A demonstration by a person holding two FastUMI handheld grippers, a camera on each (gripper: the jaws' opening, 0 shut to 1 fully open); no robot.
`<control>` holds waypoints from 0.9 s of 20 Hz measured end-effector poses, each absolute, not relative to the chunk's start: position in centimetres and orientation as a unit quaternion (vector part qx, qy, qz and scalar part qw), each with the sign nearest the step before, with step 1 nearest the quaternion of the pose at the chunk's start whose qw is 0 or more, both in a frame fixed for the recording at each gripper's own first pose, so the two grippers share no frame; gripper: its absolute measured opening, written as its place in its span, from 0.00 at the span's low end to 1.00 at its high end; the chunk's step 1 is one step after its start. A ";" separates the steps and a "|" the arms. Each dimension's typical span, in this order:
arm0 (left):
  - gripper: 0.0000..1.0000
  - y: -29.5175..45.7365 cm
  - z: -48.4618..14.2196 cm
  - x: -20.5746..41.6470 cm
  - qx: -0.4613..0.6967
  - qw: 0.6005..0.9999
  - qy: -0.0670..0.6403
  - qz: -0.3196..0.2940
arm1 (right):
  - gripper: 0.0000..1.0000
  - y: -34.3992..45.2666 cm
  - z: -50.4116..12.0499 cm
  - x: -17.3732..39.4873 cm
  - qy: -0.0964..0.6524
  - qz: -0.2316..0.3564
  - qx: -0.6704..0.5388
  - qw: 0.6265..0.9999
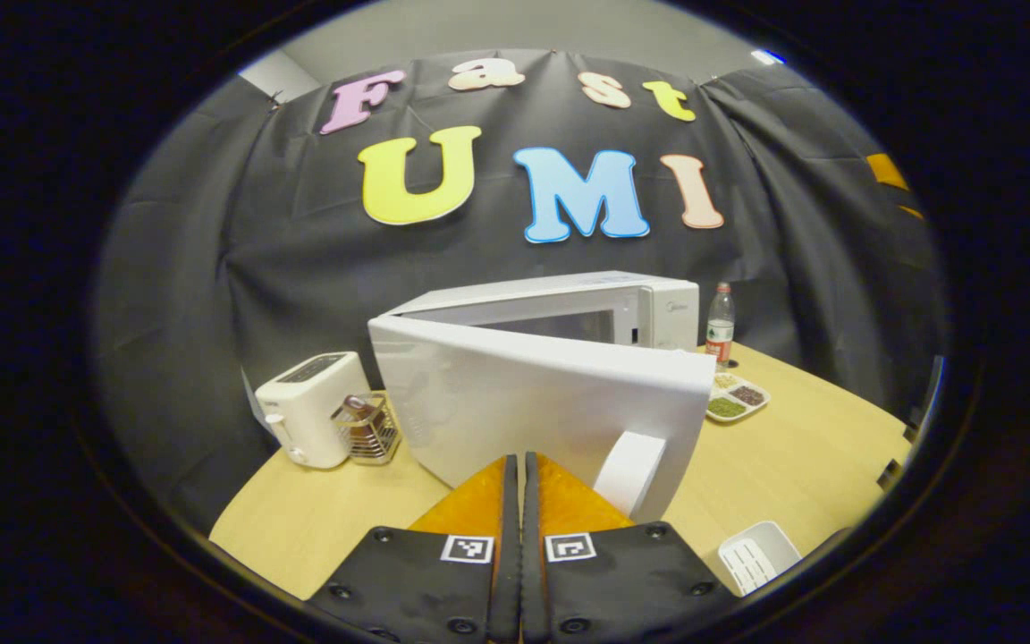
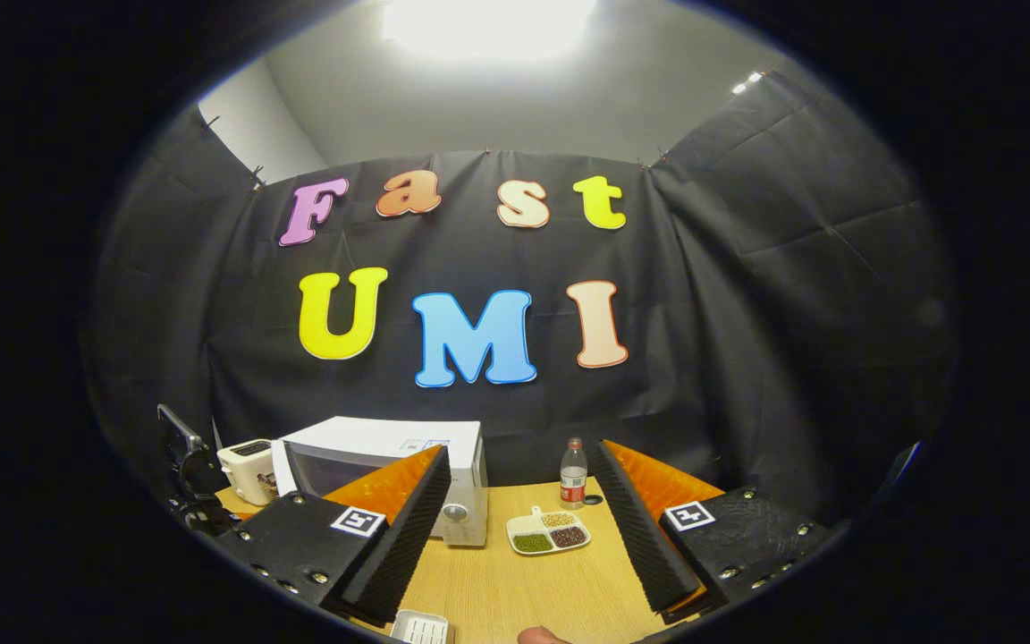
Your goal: Open the microwave oven with the left hand, put the food in, and close the microwave oven.
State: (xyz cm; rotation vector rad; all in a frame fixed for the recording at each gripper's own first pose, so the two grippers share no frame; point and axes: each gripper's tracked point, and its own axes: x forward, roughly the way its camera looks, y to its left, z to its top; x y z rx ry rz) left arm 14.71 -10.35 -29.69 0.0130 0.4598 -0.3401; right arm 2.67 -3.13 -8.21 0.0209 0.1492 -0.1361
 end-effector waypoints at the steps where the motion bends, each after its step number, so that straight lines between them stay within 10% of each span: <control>1: 0.07 -11.2 -29.7 15.4 0.005 0.957 0.226 -0.180 | 0.98 -2.9 -8.4 2.9 0.075 -0.071 0.011 0.995; 18: 0.07 -21.5 -31.6 25.2 -0.012 0.937 0.209 -0.281 | 0.98 -4.1 -10.2 5.4 0.093 -0.148 -0.026 0.984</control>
